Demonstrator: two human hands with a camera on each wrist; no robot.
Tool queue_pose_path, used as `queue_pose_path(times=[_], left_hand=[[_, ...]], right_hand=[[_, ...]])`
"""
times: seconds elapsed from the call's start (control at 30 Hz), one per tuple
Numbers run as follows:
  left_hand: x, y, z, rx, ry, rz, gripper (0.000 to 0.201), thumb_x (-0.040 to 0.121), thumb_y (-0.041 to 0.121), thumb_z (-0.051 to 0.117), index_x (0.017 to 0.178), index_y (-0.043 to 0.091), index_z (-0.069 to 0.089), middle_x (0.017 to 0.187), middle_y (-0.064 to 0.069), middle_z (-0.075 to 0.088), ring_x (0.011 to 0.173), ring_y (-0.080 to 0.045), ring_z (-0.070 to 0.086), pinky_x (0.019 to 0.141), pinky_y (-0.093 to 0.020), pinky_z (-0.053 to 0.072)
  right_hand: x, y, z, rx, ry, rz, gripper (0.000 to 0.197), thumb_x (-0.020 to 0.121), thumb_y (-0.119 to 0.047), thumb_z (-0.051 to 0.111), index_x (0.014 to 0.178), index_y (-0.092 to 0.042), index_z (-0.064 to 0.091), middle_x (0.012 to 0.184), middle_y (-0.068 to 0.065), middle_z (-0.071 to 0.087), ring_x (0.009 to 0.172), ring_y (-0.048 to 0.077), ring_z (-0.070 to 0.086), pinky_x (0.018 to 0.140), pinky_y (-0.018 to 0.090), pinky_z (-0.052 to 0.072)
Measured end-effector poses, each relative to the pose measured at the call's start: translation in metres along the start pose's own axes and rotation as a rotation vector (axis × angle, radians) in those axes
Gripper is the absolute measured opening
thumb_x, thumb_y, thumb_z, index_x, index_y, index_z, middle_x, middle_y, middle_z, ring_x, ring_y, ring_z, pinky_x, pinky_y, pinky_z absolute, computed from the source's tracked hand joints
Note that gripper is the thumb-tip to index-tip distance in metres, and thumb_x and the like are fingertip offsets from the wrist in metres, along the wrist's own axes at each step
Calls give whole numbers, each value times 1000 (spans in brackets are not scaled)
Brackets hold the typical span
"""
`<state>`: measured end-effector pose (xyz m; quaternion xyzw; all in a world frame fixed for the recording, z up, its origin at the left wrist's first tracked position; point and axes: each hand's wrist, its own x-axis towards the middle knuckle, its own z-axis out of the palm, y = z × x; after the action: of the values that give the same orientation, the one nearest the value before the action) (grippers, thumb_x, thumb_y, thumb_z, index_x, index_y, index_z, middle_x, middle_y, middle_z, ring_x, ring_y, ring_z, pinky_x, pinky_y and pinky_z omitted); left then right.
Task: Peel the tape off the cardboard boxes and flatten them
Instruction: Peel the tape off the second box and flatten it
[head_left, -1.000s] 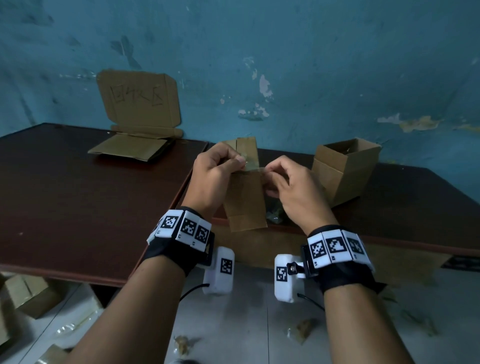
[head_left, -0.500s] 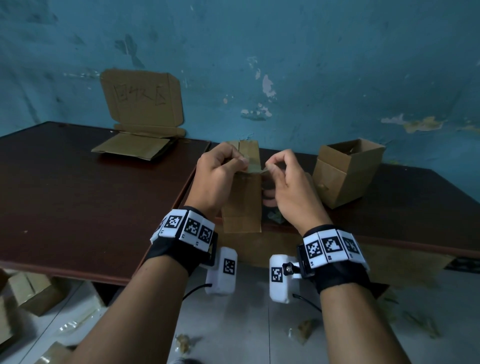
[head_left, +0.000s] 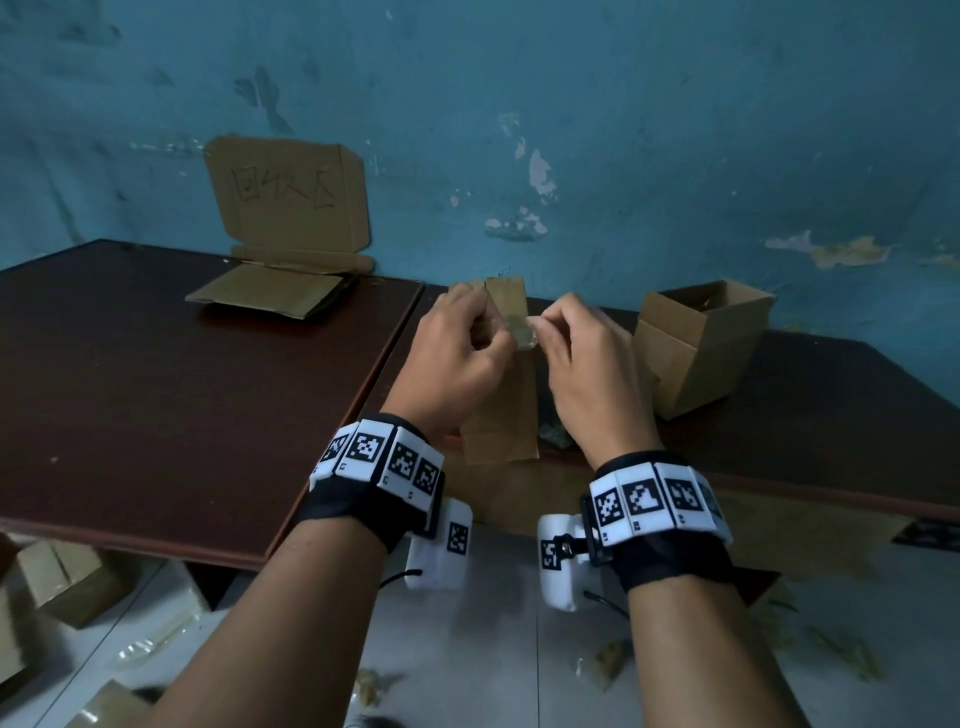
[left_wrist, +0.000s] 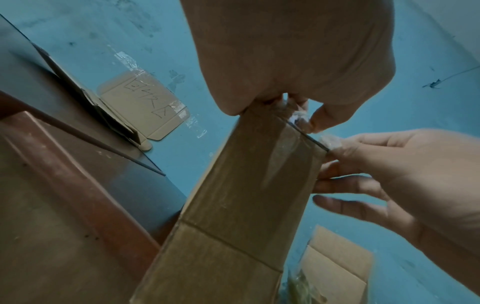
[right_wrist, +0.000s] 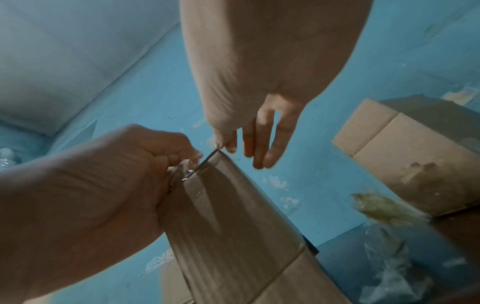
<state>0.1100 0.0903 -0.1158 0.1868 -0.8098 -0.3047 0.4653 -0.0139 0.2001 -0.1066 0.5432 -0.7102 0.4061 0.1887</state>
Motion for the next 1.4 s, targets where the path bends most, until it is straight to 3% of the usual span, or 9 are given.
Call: queue_pose_path(times=[0.1,0.27,0.37,0.47,0.6,0.7,0.93,1.17,1.4], left_hand=[[0,-1,1,22,-11,-1,18,90,26,57,83,9,54,87,1,53,81,-18,49,73,-30,40],[-1,-4,3,-6,4,28,19,99,22,66,86,11,57,91,0,54,81,-13,51,73,-26,39],[-3,-4,3,-54,12,46,13,99,16,73,99,15,59,97,-1,56,79,-5,56,73,-17,44],[-2,-3,1,-230,-4,-28,35,96,11,76,121,15,52,99,-6,57,74,-4,61,74,-27,57],[-3,1,5,-165,21,-4,17,99,12,74,108,10,60,90,3,60,76,-6,58,71,-21,48],[-2,0,11,-161,78,-31,11,99,17,75,98,14,65,88,4,67,79,-15,64,70,-32,51],[-3,6,11,-184,54,-97,26,106,33,56,100,18,77,99,2,70,99,-16,67,91,-43,54],[-6,8,16,-170,20,-12,26,91,4,72,117,9,75,111,-1,64,96,-4,65,87,-17,51],[-2,5,16,-49,69,72,31,95,1,76,125,10,75,119,0,61,103,-7,67,94,-17,55]], right_hand=[[4,0,8,71,145,-40,13,100,-20,73,93,-9,73,91,1,62,76,12,57,62,17,40],[8,1,7,136,105,2,7,96,-14,77,95,-8,80,91,-1,68,80,9,61,70,3,40],[10,3,-3,215,29,73,8,96,-17,77,97,-12,82,92,-4,71,83,6,66,72,6,46],[9,6,-16,291,-51,128,8,96,-19,77,97,-17,84,94,-9,74,88,4,69,76,11,51],[9,9,-30,430,-173,220,12,95,-20,77,104,-21,84,104,-13,77,101,0,70,88,16,54],[9,7,-32,449,-258,263,30,91,-11,74,119,-21,82,122,-15,75,114,-3,66,99,16,51],[12,5,-18,331,-185,235,31,88,-16,86,119,-16,80,115,-6,70,107,8,68,98,27,58],[12,3,-7,200,-40,193,12,88,-24,86,93,-14,80,96,-5,61,85,3,61,69,10,44],[13,3,-4,174,-10,167,12,94,-22,81,88,-11,78,92,-4,60,80,2,58,65,8,40]])
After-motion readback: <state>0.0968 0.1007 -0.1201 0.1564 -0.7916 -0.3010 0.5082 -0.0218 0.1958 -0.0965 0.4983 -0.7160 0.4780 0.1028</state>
